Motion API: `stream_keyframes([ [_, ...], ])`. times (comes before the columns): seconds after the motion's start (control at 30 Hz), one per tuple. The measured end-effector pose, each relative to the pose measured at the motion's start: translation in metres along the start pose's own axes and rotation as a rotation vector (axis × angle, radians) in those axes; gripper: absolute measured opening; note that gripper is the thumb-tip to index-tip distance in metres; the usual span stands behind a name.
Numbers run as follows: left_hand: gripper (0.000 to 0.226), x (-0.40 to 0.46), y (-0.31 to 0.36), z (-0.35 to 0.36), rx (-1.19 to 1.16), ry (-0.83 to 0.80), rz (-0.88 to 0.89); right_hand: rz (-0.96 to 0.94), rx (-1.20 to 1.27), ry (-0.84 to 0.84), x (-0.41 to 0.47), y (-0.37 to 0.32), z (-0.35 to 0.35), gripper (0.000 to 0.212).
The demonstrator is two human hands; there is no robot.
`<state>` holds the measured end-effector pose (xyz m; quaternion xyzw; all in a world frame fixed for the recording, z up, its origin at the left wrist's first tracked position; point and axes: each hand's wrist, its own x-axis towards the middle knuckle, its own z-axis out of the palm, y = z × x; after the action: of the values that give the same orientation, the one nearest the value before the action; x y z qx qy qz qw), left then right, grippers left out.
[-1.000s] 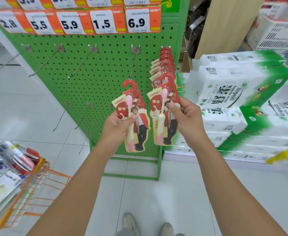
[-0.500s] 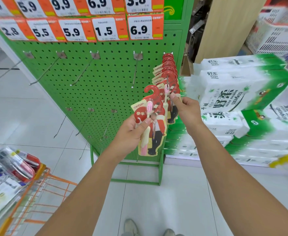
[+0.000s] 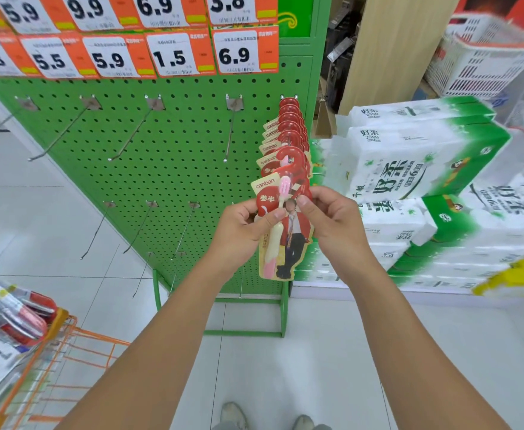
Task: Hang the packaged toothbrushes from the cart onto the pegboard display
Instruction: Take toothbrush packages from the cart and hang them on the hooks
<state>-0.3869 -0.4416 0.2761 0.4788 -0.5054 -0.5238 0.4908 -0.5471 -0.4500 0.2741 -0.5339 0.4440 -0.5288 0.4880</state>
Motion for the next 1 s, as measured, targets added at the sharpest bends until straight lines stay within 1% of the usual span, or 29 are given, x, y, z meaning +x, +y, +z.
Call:
stream_keyframes([
  [0.17, 0.014, 0.004, -0.008, 0.005, 0.042, 0.042, -0.016, 0.044, 0.001, 0.037, 0.008, 0.008, -0.002, 0.014],
  [0.23, 0.01, 0.007, -0.011, 0.002, 0.054, 0.077, -0.041, 0.053, -0.007, 0.042, 0.013, 0.009, -0.002, 0.013],
  [0.33, 0.01, 0.01, -0.014, -0.006, 0.147, 0.144, -0.092, 0.074, -0.024, 0.081, 0.025, 0.012, -0.002, 0.012],
  [0.5, 0.011, 0.01, -0.017, -0.022, 0.206, 0.218, -0.143, 0.094, -0.067, 0.206, 0.05, 0.019, -0.002, 0.031],
  [0.67, 0.013, -0.001, -0.023, -0.037, 0.2, 0.267, -0.163, 0.202, -0.028, 0.27, 0.061, 0.037, -0.002, 0.028],
  [0.73, 0.012, -0.009, -0.027, -0.046, 0.197, 0.283, -0.188, 0.241, -0.045, 0.351, 0.053, 0.045, 0.002, 0.035],
  [0.8, 0.012, -0.023, -0.034, -0.062, 0.201, 0.315, -0.217, 0.258, -0.062, 0.519, 0.033, 0.054, 0.012, 0.046],
  [0.83, 0.011, -0.031, -0.04, -0.073, 0.202, 0.336, -0.234, 0.236, -0.068, 0.608, 0.019, 0.059, 0.021, 0.045],
  [0.87, 0.01, -0.041, -0.046, -0.086, 0.204, 0.358, -0.258, 0.196, -0.067, 0.657, 0.003, 0.066, 0.034, 0.04],
  [0.9, 0.009, -0.054, -0.054, -0.101, 0.204, 0.381, -0.288, 0.17, -0.077, 0.648, -0.014, 0.072, 0.054, 0.033],
  [0.93, 0.007, -0.066, -0.061, -0.117, 0.202, 0.403, -0.321, 0.167, -0.094, 0.586, -0.03, 0.079, 0.076, 0.024],
  [0.97, 0.006, -0.078, -0.069, -0.135, 0.199, 0.426, -0.35, 0.19, -0.118, 0.47, -0.044, 0.085, 0.101, 0.014],
  [1.0, 0.004, -0.09, -0.077, -0.155, 0.194, 0.459, -0.375, 0.236, -0.138, 0.309, -0.056, 0.091, 0.127, 0.008],
])
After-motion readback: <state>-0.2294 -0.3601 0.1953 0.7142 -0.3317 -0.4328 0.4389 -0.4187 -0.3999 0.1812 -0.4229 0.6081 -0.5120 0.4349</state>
